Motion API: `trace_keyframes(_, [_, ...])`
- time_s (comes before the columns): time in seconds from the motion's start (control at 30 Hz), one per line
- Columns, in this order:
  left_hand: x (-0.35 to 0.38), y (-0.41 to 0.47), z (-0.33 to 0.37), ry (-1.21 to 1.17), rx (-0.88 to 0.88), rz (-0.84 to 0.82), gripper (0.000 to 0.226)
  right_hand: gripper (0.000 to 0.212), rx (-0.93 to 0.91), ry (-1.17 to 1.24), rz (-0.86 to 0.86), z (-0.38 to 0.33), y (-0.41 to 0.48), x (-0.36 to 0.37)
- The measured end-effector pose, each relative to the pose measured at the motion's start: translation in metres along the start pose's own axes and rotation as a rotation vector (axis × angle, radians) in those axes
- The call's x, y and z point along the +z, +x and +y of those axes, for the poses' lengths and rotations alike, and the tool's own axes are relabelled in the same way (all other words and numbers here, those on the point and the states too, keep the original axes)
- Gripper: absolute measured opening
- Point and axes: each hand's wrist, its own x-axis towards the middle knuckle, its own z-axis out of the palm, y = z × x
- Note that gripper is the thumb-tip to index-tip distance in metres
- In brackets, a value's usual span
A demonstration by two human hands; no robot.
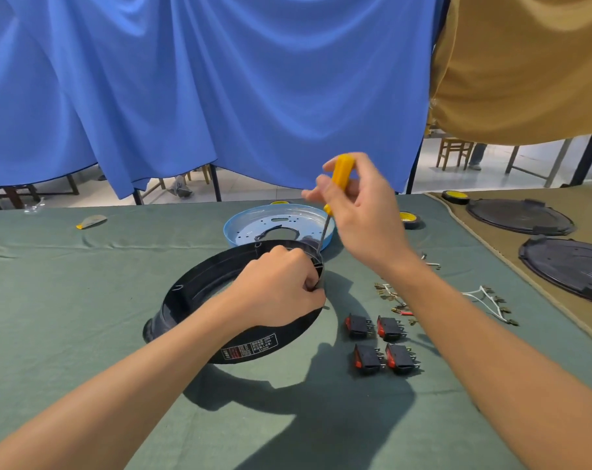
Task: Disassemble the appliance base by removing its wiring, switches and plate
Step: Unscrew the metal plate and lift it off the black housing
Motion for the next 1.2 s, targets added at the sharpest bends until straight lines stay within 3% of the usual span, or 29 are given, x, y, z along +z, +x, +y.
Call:
trace_keyframes(0.1, [0.003,-0.002,-0.003,-0.001,-0.028,-0.008,0.043,0.008,-0.006,0.071,0.09,-0.004,0.009,-0.016])
trace_keyframes(0.2, [0.005,0.0,-0.005,0.001,-0.051,0.005,0.04,0.006,0.08,-0.132,-0.033,0.006,0.013,-0.028])
trace_keyframes(0.27, [0.004,0.002,-0.005,0.007,-0.061,0.008,0.037,0.002,0.132,-0.37,-0.192,0.017,0.013,-0.032])
trace_keyframes(0.37, [0.005,0.004,-0.006,0.01,-0.074,0.0,0.036,0.011,0.233,-0.626,-0.58,0.034,0.005,-0.031])
trace_keyframes(0.43, [0.006,0.005,-0.006,0.015,-0.075,0.002,0.037,0.001,0.262,-0.742,-0.794,0.044,-0.005,-0.024])
trace_keyframes(0.5, [0.006,0.005,-0.006,0.01,-0.076,-0.005,0.036,0.017,0.263,-0.757,-0.881,0.052,-0.016,-0.013])
trace_keyframes(0.57, [0.006,0.006,-0.006,0.003,-0.079,-0.018,0.032,0.023,0.285,-0.739,-0.882,0.057,-0.022,-0.002])
trace_keyframes(0.9, [0.016,0.009,-0.008,0.062,-0.075,-0.005,0.034,0.013,0.294,-0.75,-0.821,0.072,-0.023,0.002])
trace_keyframes(1.2, [0.037,0.023,-0.008,0.105,-0.055,-0.008,0.036,0.009,0.443,-0.79,-0.474,0.095,0.013,-0.068])
